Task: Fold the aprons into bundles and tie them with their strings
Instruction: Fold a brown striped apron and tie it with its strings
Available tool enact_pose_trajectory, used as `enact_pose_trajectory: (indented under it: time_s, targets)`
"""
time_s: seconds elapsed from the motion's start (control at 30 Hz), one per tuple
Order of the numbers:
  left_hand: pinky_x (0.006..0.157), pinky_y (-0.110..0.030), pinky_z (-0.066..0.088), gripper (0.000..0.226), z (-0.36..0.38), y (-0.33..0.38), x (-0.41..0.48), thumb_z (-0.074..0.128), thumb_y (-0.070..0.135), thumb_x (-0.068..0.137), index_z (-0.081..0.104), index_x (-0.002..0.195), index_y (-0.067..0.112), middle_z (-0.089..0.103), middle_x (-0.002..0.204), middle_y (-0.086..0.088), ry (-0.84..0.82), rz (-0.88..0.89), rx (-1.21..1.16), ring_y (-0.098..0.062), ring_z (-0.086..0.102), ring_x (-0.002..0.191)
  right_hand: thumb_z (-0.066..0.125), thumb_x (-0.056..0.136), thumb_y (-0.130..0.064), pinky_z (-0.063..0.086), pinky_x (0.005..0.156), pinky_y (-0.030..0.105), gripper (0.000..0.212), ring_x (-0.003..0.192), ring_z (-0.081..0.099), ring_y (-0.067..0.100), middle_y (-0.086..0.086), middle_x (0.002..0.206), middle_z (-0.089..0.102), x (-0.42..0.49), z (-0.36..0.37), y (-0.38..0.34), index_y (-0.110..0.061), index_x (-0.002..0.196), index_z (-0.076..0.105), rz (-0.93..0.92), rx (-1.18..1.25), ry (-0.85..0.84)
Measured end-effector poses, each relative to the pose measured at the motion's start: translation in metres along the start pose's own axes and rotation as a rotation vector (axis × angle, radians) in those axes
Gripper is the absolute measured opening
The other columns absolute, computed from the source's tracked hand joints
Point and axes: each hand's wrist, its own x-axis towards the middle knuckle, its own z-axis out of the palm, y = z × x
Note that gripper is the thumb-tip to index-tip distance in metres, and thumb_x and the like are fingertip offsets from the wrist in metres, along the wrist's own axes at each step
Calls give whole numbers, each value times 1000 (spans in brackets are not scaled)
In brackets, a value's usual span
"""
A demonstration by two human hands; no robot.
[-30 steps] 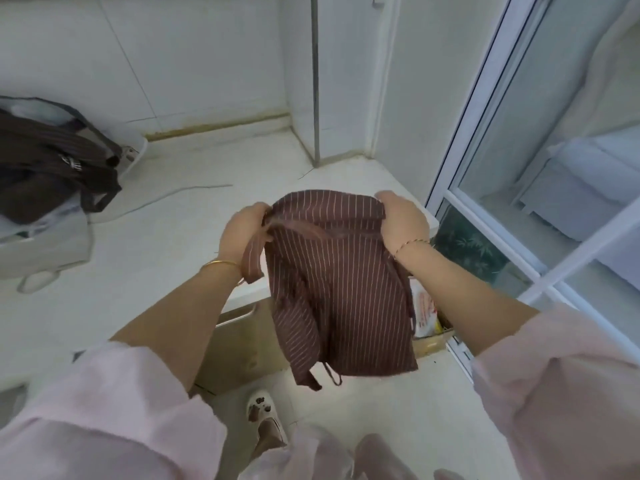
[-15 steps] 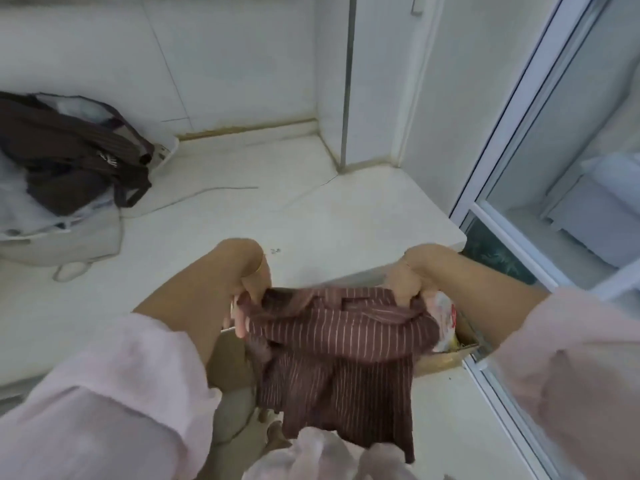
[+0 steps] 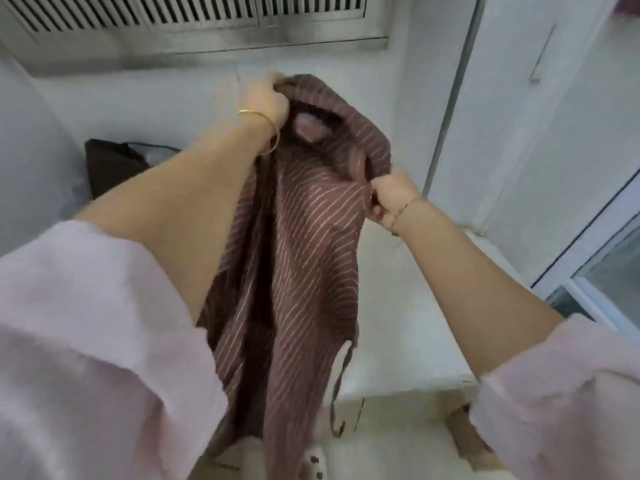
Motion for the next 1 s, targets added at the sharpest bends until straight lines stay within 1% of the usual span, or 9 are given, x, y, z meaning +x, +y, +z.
enact_pose_trajectory:
  time_s: [0.1,0.13,0.23,0.33,0.43,0.5,0.6,0.8,1.0]
  targets:
    - [98,-17,34,85,-31,117,-147,66,15,81,13,145,34,48,132,-4,-310,192,-54,-15,50,116,34,97,-1,46,37,17,23,31,52,9,11,69,53,55,-31,28,-8,90,55,63,-334,317]
    - [105,-20,28,87,-25,112,-162,68,16,81,13,149,23,40,143,-9,-351,259,19,-21,41,129,39,97,-6,56,54,25,21,46,63,17,16,76,60,72,-43,49,-1,100,59,114,-529,366]
    - [113,-37,26,86,18,29,-154,70,32,80,21,149,15,30,150,-14,-570,208,399,-31,29,138,47,92,-12,51,84,38,33,87,65,31,18,99,64,100,-71,108,3,122,50,331,-878,408]
    - [108,-46,33,73,45,-47,-150,65,40,80,34,142,17,34,144,-13,-692,109,660,-33,32,132,55,87,-18,40,99,48,66,123,43,37,19,139,36,120,-58,132,-9,143,21,436,-1175,380]
    - [110,-50,30,94,53,-87,-160,71,52,73,25,145,15,22,150,-12,-875,49,789,-33,23,137,58,83,-17,41,92,42,58,116,44,31,11,132,40,134,-21,126,-15,135,33,-100,-1561,310]
    - [113,-51,25,109,57,-102,-156,76,55,66,16,148,14,15,154,-10,-994,49,831,-32,17,141,48,88,-9,43,85,36,38,108,49,28,10,124,46,147,18,132,-13,126,45,-319,-1505,58]
    - [112,-48,29,105,60,-111,-156,78,48,68,16,147,14,20,152,-9,-986,89,813,-30,22,139,43,92,-5,44,89,40,38,113,47,31,10,131,41,157,55,162,-13,130,43,-198,-1492,-312]
    - [109,-46,30,81,59,-112,-142,53,67,80,32,142,19,26,146,-7,-1049,65,719,-30,24,135,46,92,-29,45,88,41,43,122,38,29,6,130,47,169,36,184,-14,132,38,4,-1640,-283]
    - [101,-44,41,74,59,-98,-159,76,41,70,36,129,23,29,136,-3,-1185,252,845,-27,30,125,38,92,-19,48,90,35,36,83,60,19,7,115,61,167,10,157,-10,122,55,391,-1820,-587]
